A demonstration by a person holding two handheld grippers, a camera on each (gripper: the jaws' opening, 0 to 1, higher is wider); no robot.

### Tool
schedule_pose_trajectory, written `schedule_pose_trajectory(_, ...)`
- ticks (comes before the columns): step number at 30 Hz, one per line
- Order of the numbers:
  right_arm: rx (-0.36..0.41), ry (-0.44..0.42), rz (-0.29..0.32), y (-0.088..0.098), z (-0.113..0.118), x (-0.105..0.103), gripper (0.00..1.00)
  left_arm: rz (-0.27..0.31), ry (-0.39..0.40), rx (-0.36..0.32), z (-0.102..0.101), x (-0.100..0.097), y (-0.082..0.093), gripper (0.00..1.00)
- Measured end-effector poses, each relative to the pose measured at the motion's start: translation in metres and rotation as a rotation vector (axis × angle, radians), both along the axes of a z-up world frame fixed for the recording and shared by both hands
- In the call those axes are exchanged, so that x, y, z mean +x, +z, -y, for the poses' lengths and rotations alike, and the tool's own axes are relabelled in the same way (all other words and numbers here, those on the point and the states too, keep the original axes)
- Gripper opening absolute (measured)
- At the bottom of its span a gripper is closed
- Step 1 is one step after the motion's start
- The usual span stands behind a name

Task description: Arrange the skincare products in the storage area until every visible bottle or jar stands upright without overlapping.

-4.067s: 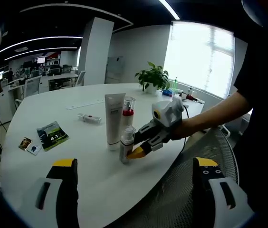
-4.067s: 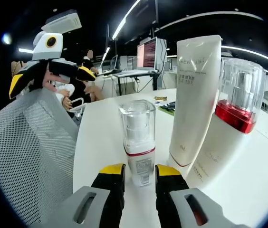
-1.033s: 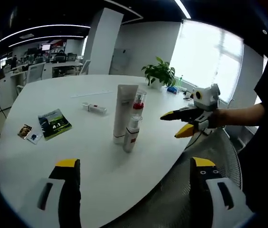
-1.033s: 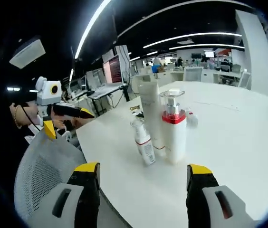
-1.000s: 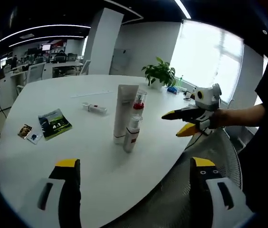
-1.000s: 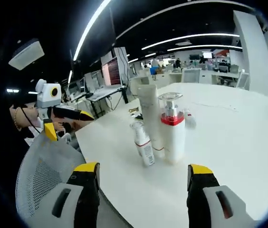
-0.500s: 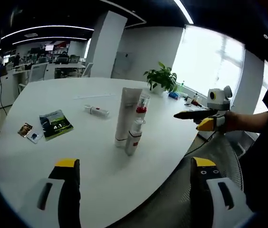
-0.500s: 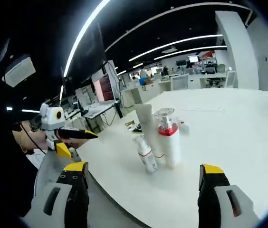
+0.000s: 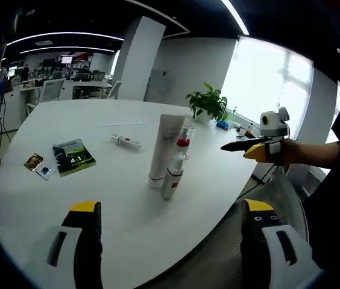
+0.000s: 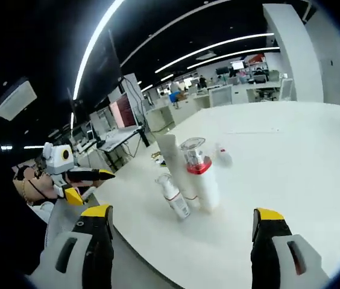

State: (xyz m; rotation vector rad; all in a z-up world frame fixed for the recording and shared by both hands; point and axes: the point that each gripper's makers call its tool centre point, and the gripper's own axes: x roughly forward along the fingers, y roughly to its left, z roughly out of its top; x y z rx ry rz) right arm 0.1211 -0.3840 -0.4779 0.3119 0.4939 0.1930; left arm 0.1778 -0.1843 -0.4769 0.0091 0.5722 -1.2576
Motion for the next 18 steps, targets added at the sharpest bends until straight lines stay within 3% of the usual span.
schedule_pose_trajectory(4, -0.023, -0.011, -0.014, 0.002, 0.018, 0.013, 0.99, -0.009, 0.022, 0.002, -0.002, 0.004, -0.001, 0.89)
schedule_pose_trajectory(8, -0.066, -0.032, -0.071, -0.010, 0.041, 0.027, 0.94, -0.019, 0.032, 0.009, -0.002, 0.006, -0.003, 0.88)
schedule_pose_trajectory(18, -0.125, -0.022, -0.125, -0.023, 0.084, 0.073, 0.85, -0.040, 0.058, 0.024, -0.005, 0.010, -0.006, 0.86)
